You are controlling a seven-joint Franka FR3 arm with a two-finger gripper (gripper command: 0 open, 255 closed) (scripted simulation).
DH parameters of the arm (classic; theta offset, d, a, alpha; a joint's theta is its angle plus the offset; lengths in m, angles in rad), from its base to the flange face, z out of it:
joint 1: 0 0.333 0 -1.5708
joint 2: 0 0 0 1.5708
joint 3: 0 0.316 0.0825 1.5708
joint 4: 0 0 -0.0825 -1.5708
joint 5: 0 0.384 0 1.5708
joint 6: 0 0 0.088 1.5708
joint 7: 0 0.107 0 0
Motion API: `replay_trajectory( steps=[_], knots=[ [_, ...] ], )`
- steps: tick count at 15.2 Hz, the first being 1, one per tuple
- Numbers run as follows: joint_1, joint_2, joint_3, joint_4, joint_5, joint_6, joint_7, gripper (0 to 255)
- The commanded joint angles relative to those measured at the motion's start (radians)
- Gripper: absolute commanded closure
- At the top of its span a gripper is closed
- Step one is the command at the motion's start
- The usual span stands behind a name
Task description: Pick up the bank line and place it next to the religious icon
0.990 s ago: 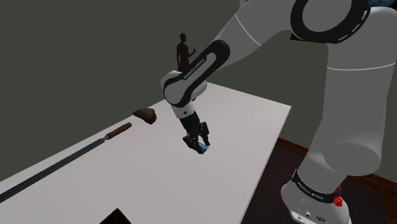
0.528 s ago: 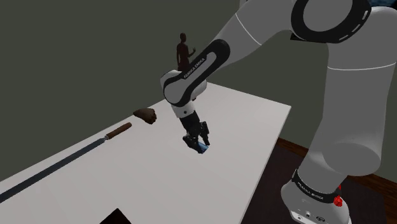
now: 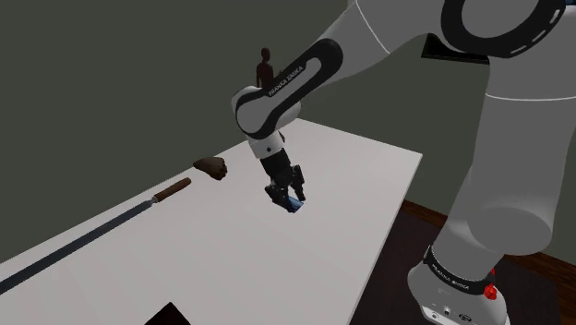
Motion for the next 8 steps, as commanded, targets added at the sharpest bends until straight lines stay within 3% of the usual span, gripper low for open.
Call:
replay_trajectory(
  steps=[1,8],
  knots=[
    [0.000,-0.016,0.001,0.006,0.003,-0.022,0.001,255],
    [-0.002,-0.069,0.002,0.039,0.009,-0.108,0.002,255]
  ],
)
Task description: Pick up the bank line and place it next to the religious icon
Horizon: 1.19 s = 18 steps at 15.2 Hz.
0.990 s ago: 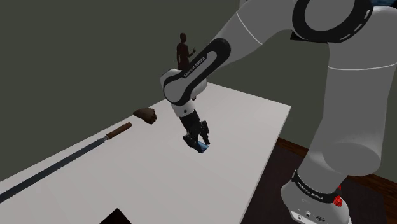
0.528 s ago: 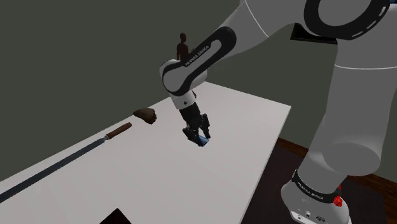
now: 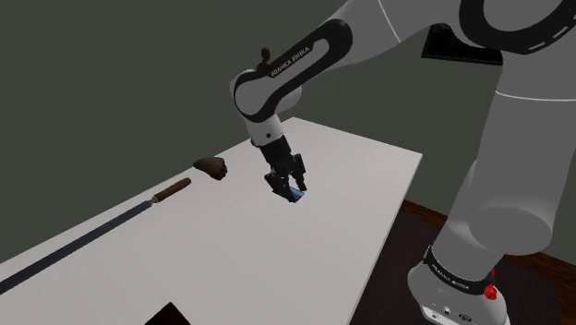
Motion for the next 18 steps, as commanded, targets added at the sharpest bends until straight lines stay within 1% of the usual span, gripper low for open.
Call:
replay_trajectory(
  steps=[1,6,10,18],
  knots=[
    [0.000,-0.012,0.000,0.013,0.002,-0.025,0.001,255],
    [0.064,0.010,0.056,0.039,0.055,-0.018,0.104,255],
    [0.116,0.044,0.099,0.080,0.092,-0.012,0.189,255],
    [0.226,0.152,0.174,0.216,0.137,-0.005,0.362,255]
  ],
)
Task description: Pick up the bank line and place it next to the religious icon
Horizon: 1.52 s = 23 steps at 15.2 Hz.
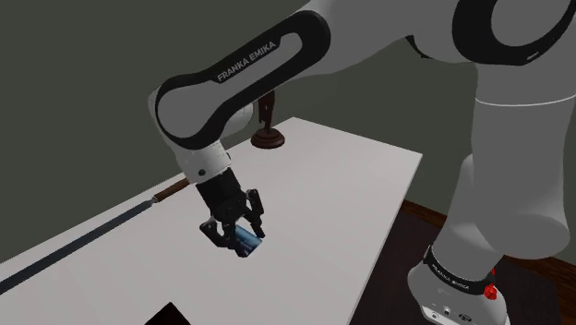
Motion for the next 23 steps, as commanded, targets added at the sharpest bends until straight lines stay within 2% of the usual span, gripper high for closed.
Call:
replay_trajectory(
  steps=[1,7,23],
  knots=[
    [0.031,0.034,0.018,0.041,0.009,0.003,0.048,255],
    [0.122,0.152,0.056,0.199,0.014,-0.007,0.175,255],
    [0.139,0.259,0.039,0.139,-0.013,0.153,0.144,255]
  ],
)
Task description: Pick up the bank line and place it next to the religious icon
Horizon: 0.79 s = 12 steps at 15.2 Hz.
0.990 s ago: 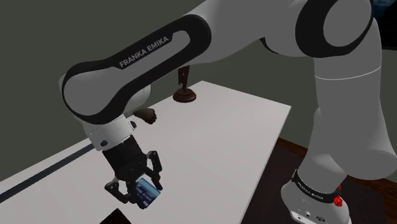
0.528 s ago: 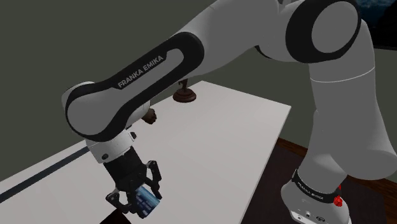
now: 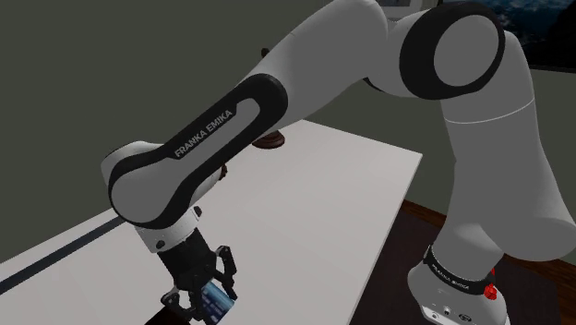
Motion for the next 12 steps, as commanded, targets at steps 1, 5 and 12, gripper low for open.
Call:
replay_trajectory(
  steps=[1,5,12],
  knots=[
    [0.001,0.010,-0.002,0.001,-0.003,0.008,-0.002,255],
    [0.001,0.010,-0.002,0.001,-0.003,0.008,-0.002,255],
    [0.001,0.010,-0.002,0.001,-0.003,0.008,-0.002,0]
  ],
)
